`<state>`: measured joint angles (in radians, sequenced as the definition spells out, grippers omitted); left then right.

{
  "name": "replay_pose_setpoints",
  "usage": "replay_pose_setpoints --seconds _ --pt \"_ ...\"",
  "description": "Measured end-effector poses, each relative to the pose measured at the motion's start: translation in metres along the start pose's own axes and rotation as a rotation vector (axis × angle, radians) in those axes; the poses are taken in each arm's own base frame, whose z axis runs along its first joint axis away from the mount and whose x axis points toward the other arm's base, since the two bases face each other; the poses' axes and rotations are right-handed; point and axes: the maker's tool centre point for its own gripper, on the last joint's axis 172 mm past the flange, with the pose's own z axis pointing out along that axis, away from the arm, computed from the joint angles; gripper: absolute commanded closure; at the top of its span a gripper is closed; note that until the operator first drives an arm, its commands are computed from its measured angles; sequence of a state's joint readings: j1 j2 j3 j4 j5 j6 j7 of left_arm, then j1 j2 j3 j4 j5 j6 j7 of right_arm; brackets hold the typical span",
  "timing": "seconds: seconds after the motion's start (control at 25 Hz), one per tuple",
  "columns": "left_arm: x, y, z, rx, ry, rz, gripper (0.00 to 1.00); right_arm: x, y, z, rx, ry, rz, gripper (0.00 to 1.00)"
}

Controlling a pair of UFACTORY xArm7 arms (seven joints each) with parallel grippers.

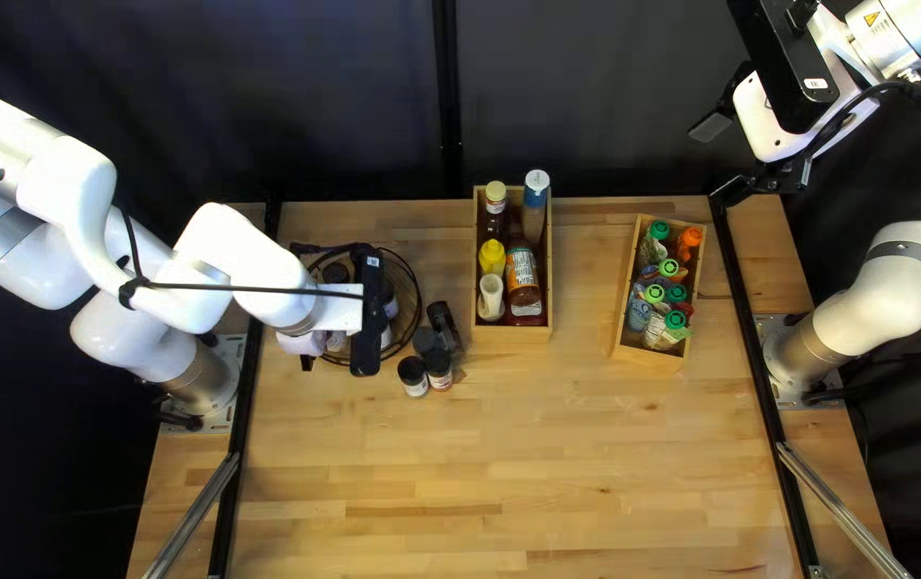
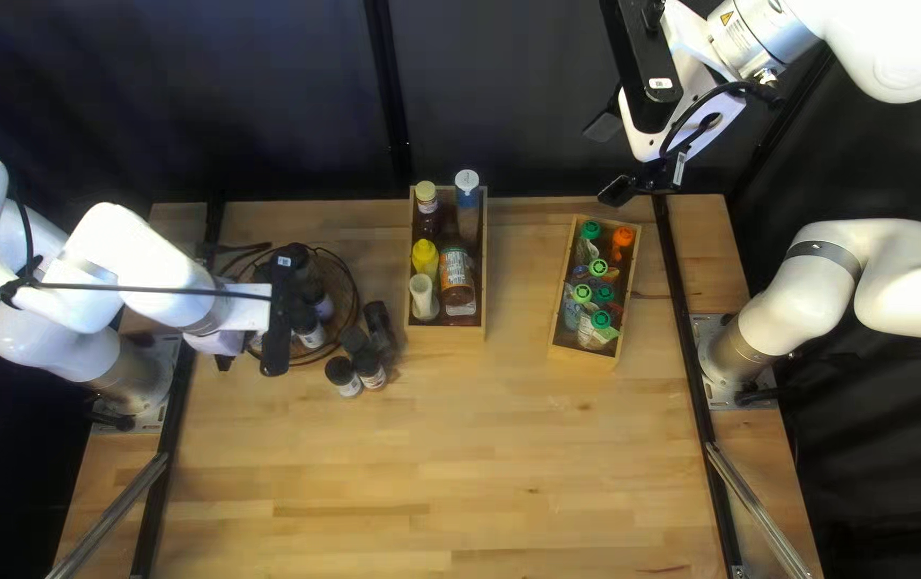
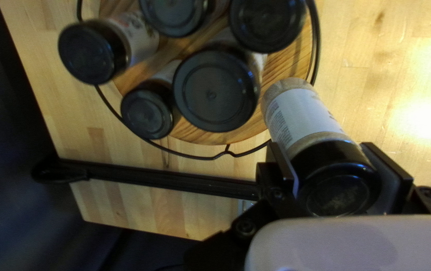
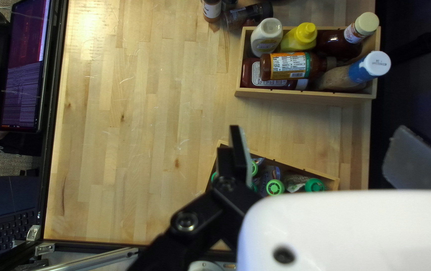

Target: Separate condiments, baby food and spices and place it in 3 different racks/containers

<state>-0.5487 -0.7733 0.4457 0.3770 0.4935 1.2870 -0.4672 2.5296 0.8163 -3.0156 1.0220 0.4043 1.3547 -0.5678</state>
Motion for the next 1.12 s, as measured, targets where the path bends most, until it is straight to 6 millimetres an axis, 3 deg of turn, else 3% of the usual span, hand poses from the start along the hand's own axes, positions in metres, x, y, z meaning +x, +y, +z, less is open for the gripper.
replay_pose_setpoints --seconds 0.64,0.68,0.8,0.84,0.96,1.0,1.12 --pt "0.009 -0.013 0.04 -0.05 -0.016 -0.052 1.0 0.0 0.0 0.0 0.0 0.0 0.0 0.0" --pt "0.009 -0.013 0.042 -0.054 -0.019 -0.053 0.94 0.0 0.0 0.0 0.0 0.0 0.0 0.0" --pt "0.011 -0.011 0.045 -0.07 -0.031 -0.056 0.55 0.0 0.0 0.0 0.0 0.0 0.0 0.0" --pt "0.011 -0.011 0.045 -0.076 -0.036 -0.057 0.51 0.0 0.0 0.0 0.0 0.0 0.0 0.0" --pt "0.011 -0.01 0.046 -0.089 -0.047 -0.057 0.22 0.0 0.0 0.0 0.0 0.0 0.0 0.0" --pt "0.011 -0.009 0.046 -0.091 -0.05 -0.057 0.02 0.0 0.0 0.0 0.0 0.0 0.0 0.0" --pt "0.012 -0.009 0.041 -0.085 -0.053 -0.056 0.0 0.0 0.0 0.0 0.0 0.0 0.0 0.0"
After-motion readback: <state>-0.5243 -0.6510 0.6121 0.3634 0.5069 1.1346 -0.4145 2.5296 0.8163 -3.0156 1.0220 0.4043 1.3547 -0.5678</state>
